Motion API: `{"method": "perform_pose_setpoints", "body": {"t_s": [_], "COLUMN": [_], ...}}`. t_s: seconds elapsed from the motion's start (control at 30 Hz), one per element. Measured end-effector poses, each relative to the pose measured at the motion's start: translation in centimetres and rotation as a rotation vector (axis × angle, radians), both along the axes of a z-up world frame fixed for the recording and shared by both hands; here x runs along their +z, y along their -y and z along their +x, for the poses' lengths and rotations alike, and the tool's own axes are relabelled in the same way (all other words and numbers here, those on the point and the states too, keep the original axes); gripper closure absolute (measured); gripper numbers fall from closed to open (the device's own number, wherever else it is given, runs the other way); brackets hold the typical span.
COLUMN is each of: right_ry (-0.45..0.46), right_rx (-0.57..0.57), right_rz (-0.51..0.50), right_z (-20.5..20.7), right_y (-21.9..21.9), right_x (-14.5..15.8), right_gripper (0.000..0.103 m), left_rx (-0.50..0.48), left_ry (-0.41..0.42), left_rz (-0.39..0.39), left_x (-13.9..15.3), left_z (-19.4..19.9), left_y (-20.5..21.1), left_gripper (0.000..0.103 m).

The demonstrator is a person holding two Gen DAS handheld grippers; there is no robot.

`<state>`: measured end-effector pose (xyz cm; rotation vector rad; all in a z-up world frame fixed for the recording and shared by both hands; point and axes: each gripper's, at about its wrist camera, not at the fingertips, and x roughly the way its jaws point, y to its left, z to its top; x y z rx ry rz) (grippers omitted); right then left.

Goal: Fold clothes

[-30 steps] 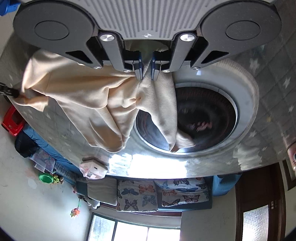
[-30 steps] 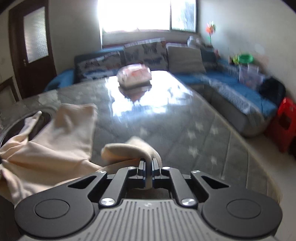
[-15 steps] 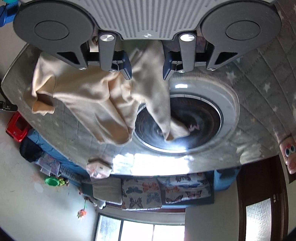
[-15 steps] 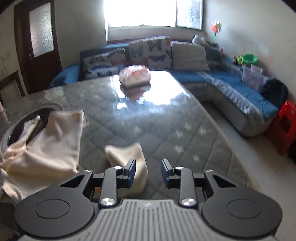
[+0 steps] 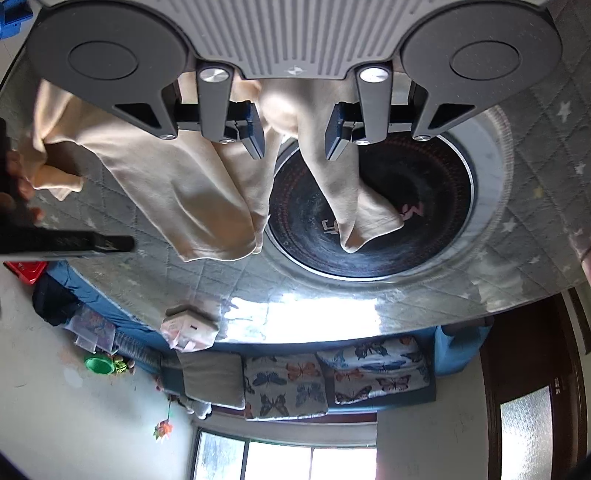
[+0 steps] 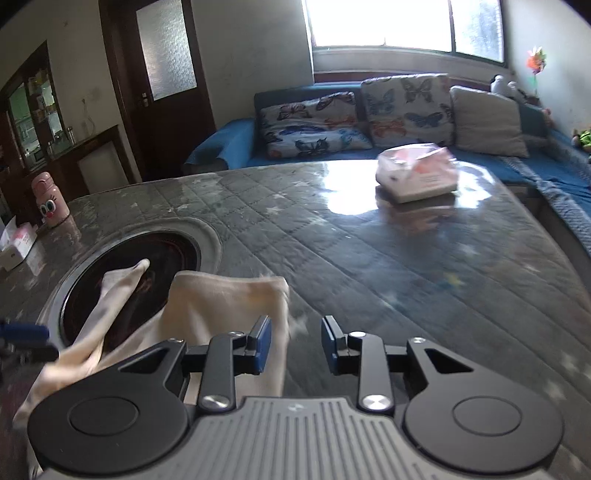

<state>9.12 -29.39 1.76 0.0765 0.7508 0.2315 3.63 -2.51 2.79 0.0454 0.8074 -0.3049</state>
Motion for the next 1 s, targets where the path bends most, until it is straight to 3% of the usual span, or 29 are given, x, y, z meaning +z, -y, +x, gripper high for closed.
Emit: {"method": "perform_pose_setpoints", "body": {"t_s": [0.23,0.27,0.3,0.4,0.63,1.0], "right_ry": [-0.073,-0.076,-0.071,-0.045,0.071,0.003], "right_rx": [0.006,0.007,0.010,0.002,-0.114,-0.211], "right_rz": [0.045,0.051,0.063,0.065,-0.039,-0.044], "right_z": [4.5,4.6,4.6,4.2,0.7,-2.2], "right_y": [-1.4,-1.4,-1.5,-1.3,1.0,5.1], "right_x": [-3.2,-3.4,-3.6,-3.1,-0.1,-2.0], "right_gripper": [0.074,0.079,0.091,0.098,0.098,0.098], "left_rx": [0.006,0.004,0.002,0.000,-0.011,-0.046], "left_ry": [-0.033,-0.033,-0.032,-0.039,-0.052,-0.050], "left_rz": [0.009,0.012,0.016,0.018,0.009,-0.009], "left_x": [-1.3,-1.4,-1.5,-1.7,-2.3,-3.5], "left_z": [2.8,3.1,3.4,4.4,6.6,10.6], "left_y": [0.8,1.0,1.2,1.9,3.6,7.2], "left_gripper": [0.065,0.065,0.065,0.063,0.063,0.058]}}
